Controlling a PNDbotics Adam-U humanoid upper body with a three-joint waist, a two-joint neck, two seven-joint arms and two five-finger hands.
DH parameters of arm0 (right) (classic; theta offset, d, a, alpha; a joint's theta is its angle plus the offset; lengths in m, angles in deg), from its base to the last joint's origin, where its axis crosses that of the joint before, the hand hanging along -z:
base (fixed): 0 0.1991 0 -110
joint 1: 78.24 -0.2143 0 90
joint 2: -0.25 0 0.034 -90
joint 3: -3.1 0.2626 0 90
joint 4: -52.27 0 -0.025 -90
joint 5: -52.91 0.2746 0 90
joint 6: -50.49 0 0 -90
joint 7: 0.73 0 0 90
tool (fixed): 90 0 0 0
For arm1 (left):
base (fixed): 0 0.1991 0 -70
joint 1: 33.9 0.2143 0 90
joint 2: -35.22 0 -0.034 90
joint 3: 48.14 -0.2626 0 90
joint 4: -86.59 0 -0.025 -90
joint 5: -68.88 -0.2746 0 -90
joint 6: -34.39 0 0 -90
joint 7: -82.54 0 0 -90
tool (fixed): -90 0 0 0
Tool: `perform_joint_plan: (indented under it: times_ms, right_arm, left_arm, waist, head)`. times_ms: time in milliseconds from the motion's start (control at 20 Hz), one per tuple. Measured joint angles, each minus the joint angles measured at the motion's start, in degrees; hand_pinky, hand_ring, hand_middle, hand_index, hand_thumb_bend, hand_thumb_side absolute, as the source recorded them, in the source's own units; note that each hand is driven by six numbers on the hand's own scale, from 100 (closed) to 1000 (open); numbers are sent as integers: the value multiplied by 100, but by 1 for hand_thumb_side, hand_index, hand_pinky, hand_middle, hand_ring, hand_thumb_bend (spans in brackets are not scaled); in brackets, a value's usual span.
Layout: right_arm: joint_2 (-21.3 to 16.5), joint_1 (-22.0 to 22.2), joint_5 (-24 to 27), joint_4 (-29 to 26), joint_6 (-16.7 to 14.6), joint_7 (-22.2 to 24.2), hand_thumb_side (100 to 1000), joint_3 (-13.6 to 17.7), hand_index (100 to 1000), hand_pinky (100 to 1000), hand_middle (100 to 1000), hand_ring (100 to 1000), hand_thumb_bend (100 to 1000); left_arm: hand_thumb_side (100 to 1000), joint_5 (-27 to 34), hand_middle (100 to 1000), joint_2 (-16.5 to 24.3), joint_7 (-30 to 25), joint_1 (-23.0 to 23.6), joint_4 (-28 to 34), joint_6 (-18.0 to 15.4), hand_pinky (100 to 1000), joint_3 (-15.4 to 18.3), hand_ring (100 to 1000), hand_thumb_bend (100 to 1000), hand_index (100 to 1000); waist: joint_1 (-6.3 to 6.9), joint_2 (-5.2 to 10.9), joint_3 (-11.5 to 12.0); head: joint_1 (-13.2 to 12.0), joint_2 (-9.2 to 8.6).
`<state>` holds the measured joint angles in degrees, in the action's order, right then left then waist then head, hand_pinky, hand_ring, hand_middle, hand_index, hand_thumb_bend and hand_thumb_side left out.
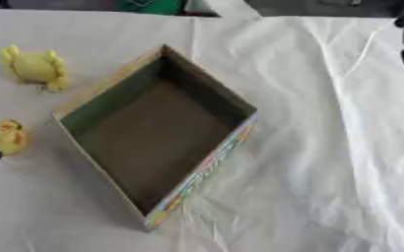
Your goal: Pick up objects on the table and place them in the box.
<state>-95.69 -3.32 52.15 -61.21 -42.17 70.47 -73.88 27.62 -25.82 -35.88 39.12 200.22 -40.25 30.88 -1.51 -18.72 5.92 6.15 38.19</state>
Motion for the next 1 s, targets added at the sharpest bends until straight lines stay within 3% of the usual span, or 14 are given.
perform_joint_plan:
  times_ms: [200,600,1000]
  right_arm:
    - [0,0,14,0,-6,18,490,-1,717,725,428,554,100]
    - [5,0,34,0,-9,40,492,-1,717,727,427,554,100]
    - [18,0,37,0,-7,46,494,-1,718,728,427,554,100]
  left_arm:
    - [800,-357,822,-1,-182,-72,0,164,650,-57,822,478,945]
    - [802,-893,822,-15,-472,-102,0,323,652,-129,823,427,943]
    - [740,-978,799,-123,-488,-230,-167,401,625,-169,805,294,920]
  waist:
    - [-5,-5,-16]
    - [-33,-38,-24]
    - [-34,-73,-27]
  head:
    - [-8,-3]
    - [-27,-47]
    - [-45,-51]
